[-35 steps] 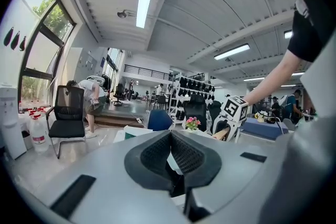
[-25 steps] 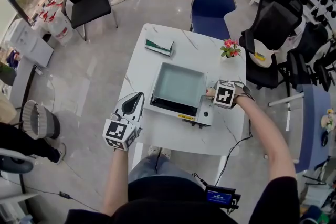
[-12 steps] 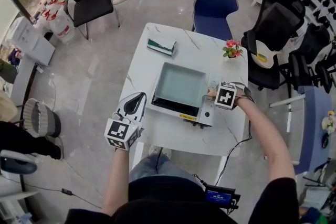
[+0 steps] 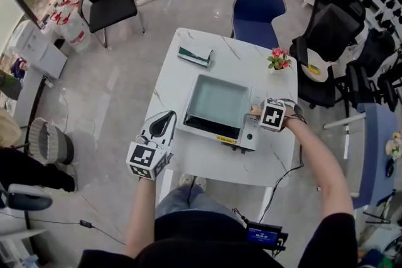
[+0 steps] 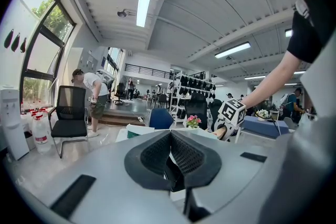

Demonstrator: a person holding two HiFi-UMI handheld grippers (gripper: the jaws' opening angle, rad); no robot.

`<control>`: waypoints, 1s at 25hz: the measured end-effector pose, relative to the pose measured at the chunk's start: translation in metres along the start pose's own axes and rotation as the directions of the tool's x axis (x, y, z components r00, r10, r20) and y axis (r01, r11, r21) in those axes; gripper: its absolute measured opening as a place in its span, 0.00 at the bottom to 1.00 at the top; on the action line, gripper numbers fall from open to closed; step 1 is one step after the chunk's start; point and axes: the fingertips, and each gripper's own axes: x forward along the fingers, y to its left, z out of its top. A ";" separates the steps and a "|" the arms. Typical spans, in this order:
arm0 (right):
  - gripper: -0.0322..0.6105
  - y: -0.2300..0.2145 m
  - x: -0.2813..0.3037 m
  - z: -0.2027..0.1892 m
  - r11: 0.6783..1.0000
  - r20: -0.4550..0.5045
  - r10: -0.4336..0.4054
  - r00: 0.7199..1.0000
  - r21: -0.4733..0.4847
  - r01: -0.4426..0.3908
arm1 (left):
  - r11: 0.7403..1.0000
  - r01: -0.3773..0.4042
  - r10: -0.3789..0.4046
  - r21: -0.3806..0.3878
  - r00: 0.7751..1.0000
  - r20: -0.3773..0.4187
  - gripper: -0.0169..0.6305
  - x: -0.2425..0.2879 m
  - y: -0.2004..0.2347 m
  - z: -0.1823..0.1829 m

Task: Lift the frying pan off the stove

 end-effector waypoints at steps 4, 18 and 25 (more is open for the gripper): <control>0.08 0.004 -0.010 0.005 0.998 0.074 -0.011 0.997 0.057 0.007 | 1.000 0.005 -0.005 -0.004 1.000 0.009 0.05 -0.001 -0.001 0.002; 0.08 0.020 -0.083 0.011 0.882 0.333 -0.293 0.896 0.456 0.119 | 0.997 0.078 -0.079 0.016 0.996 0.046 0.05 0.012 -0.027 0.019; 0.08 0.027 -0.123 0.013 0.735 0.398 -0.492 0.774 0.667 0.124 | 0.992 0.125 -0.127 0.035 0.990 0.058 0.05 0.018 -0.047 0.030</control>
